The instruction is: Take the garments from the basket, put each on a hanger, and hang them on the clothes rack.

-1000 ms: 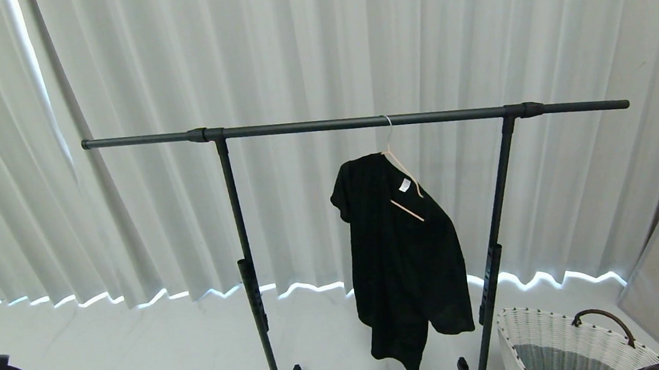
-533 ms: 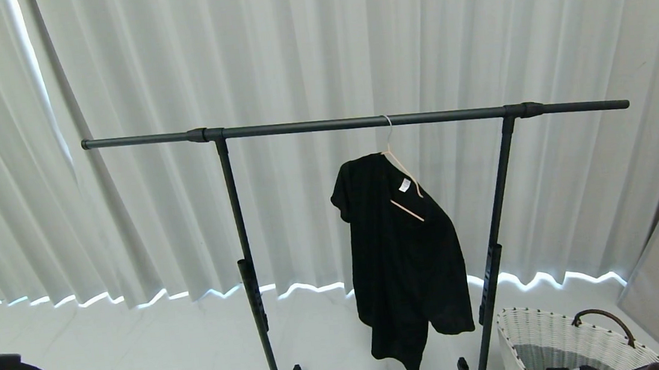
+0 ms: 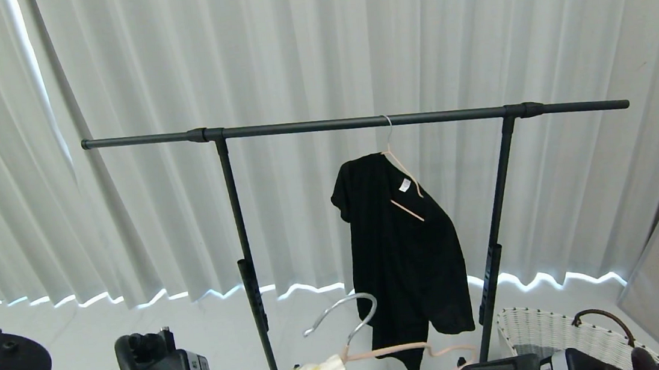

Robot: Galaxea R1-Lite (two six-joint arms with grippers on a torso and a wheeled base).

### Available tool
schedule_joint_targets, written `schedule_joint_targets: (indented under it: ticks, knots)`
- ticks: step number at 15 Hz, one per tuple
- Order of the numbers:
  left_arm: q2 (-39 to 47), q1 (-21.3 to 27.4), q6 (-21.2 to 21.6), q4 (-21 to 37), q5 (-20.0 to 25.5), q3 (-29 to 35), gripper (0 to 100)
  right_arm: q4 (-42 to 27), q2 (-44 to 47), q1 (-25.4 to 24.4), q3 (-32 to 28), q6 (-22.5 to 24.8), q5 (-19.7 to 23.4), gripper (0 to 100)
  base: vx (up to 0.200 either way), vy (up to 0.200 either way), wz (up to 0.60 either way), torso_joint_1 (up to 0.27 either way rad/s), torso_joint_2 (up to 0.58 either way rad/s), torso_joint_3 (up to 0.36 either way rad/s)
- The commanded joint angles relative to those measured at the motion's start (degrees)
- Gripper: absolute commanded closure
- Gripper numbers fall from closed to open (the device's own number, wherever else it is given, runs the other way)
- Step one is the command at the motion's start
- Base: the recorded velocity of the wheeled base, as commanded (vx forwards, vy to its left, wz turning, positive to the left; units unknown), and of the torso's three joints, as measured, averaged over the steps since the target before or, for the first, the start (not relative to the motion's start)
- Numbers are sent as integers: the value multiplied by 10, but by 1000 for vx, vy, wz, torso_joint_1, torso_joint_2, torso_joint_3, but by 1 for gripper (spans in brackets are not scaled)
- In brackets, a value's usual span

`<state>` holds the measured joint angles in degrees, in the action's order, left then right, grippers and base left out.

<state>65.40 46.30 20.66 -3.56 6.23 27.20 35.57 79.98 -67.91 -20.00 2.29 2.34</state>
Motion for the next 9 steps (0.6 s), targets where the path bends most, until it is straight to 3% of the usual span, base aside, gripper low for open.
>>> schedule_joint_targets:
  ticks: [1,4,6,7,8,9]
  knots:
    - [2,-24,0,-40,0,1,100,0,10,1,-4,-28,0,0,0,0,0,0,0,0]
    - [2,-64,0,-108,0,2,100,0,15,1,-17,-126,-1,0,0,0,0,0,0,0]
    - [4,-70,-2,-148,0,5,100,0,38,12,-45,-229,-8,0,0,0,0,0,0,0]
    - [4,-70,-2,-160,1,7,100,0,49,18,-62,-273,-20,0,0,0,0,0,0,0]
    - [3,-70,-2,-170,0,16,100,1,83,38,-106,-348,-60,0,0,0,0,0,0,0]
    - [3,-70,-2,-170,0,25,100,1,102,53,-128,-374,-76,0,0,0,0,0,0,0]
